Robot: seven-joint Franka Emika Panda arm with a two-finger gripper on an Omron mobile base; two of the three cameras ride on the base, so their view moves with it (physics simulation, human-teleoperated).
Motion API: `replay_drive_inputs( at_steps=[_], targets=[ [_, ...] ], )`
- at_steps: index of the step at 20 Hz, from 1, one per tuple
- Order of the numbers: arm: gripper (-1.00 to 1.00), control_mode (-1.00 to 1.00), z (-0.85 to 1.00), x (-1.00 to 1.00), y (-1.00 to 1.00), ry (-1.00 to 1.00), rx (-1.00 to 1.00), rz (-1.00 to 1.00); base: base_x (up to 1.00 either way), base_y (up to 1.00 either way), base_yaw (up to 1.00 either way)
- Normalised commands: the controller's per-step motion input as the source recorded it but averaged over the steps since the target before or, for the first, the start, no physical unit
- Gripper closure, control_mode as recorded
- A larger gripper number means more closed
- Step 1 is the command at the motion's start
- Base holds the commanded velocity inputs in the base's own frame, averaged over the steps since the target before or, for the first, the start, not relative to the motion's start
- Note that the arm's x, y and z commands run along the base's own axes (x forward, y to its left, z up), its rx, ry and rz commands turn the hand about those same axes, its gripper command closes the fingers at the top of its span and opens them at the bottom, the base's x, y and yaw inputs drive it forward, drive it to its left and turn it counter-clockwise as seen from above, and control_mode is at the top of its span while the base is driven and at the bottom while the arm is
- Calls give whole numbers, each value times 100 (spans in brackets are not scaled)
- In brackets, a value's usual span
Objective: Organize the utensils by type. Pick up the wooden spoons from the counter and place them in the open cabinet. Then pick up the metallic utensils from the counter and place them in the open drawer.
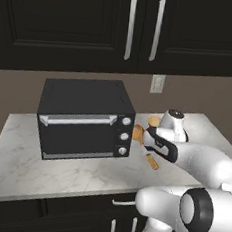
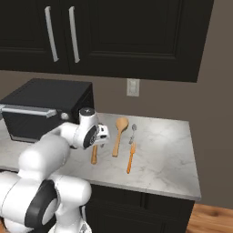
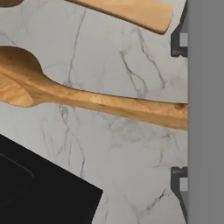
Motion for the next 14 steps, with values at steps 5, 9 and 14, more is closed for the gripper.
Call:
replay_drive_inputs(
  at_steps=[5,9,14],
  targets=[
    [-100,-100,-43,35,2,0,0,-2,0,0,0],
    [-100,-100,-39,20,0,0,1,-3,0,0,0],
    [-100,-100,-31,10,0,0,0,-1,0,0,0]
  ],
)
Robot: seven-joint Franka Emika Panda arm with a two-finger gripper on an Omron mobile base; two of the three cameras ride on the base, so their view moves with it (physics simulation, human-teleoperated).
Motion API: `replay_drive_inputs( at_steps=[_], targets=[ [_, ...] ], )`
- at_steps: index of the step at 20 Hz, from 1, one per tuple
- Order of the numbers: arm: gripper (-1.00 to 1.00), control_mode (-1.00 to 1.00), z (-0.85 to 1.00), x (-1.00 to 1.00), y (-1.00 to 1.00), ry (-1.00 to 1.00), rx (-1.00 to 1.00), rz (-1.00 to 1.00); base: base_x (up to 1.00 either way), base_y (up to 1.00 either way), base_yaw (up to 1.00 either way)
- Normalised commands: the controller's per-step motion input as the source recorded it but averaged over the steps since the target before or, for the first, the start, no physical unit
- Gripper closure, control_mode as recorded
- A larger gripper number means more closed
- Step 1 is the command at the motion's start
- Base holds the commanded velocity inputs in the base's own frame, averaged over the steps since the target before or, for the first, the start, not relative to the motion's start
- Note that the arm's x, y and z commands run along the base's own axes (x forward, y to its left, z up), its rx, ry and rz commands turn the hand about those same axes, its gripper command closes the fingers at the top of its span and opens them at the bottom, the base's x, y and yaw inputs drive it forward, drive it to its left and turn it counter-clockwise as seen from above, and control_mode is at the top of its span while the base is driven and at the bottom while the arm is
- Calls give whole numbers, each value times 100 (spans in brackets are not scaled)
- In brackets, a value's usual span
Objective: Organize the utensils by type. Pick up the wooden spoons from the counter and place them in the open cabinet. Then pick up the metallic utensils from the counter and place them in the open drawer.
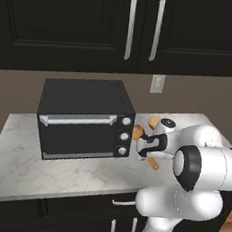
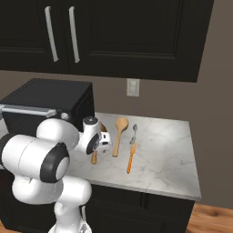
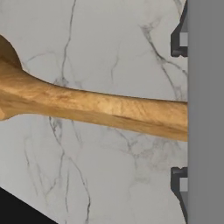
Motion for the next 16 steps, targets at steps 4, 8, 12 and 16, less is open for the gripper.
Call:
replay_drive_inputs(
  at_steps=[4,8,12,16],
  targets=[
    [-100,-100,-26,10,0,0,0,0,0,0,0],
    [-100,-100,-24,3,5,0,0,-1,0,0,0],
    [100,-100,-21,-1,4,-1,0,-2,0,0,0],
    [100,-100,-20,-12,-1,0,0,-1,0,0,0]
  ],
)
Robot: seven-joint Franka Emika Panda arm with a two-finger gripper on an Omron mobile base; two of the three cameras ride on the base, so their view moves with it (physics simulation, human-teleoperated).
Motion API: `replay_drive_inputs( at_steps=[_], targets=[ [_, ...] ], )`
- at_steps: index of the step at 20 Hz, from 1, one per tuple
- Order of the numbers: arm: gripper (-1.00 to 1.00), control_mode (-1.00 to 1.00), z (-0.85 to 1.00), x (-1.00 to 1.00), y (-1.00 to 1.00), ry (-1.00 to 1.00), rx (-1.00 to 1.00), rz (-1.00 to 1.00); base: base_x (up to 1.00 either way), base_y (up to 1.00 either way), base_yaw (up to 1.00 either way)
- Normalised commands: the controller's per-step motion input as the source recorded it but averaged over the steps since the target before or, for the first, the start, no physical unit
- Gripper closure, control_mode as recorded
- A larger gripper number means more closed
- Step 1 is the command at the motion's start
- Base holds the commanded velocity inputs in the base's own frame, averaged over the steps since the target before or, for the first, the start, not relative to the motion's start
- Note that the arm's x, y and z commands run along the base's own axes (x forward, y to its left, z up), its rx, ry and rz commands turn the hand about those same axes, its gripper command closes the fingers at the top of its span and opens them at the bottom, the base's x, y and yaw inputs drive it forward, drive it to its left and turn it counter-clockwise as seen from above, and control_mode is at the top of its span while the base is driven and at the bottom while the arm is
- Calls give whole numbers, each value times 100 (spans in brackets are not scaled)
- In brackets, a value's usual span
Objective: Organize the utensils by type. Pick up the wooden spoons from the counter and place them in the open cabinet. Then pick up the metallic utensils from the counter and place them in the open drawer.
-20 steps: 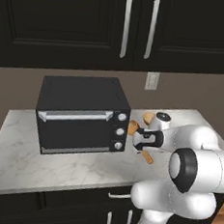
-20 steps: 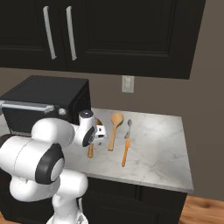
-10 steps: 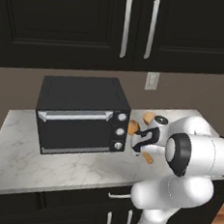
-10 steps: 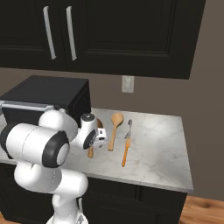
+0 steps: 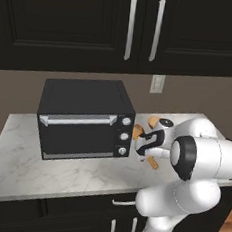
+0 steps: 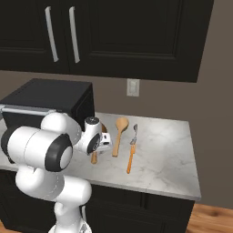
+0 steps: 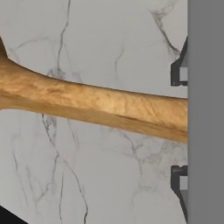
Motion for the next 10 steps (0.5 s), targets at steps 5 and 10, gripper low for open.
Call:
replay_drive_inputs(
  at_steps=[5,10],
  targets=[
    [100,-100,-10,-23,-7,0,4,0,0,0,0],
    [100,-100,30,-43,-19,-20,2,0,0,0,0]
  ],
)
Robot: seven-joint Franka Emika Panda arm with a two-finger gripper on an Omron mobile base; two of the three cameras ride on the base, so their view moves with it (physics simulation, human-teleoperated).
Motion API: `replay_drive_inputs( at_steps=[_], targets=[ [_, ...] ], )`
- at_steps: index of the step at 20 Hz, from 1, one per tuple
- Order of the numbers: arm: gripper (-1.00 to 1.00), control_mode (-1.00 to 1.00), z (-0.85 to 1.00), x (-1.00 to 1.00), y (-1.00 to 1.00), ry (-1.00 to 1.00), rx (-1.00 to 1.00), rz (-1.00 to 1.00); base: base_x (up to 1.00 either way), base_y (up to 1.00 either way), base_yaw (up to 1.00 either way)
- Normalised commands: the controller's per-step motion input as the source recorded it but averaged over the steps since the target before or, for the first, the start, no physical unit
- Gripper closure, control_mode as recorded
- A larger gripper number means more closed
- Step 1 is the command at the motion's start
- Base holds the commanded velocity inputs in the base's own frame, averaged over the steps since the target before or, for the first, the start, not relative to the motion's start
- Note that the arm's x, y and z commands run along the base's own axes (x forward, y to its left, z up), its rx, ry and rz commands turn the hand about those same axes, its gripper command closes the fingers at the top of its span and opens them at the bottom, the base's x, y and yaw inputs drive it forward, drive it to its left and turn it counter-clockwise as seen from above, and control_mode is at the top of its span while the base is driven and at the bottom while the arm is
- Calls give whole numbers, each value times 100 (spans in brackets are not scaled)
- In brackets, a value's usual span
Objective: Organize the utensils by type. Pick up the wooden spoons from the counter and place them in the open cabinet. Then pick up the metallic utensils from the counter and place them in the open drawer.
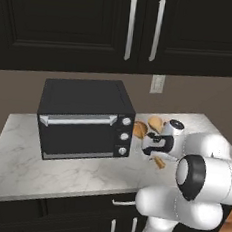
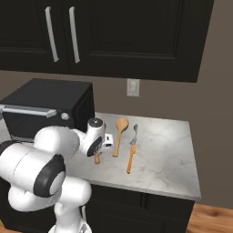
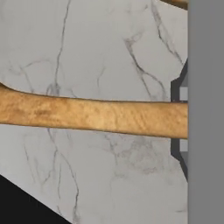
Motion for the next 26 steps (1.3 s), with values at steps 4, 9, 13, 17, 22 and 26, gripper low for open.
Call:
replay_drive_inputs(
  at_steps=[4,9,13,17,22,26],
  targets=[
    [100,-100,73,-52,-17,-18,9,0,0,0,0],
    [100,-100,83,-56,-8,-3,14,0,0,0,0],
    [100,-100,88,-58,-12,0,11,0,0,0,0],
    [100,-100,68,-53,-9,9,9,0,0,0,0],
    [100,-100,67,-47,-10,16,3,0,0,0,0],
    [100,-100,64,-38,-6,16,0,0,0,0,0]
  ],
)
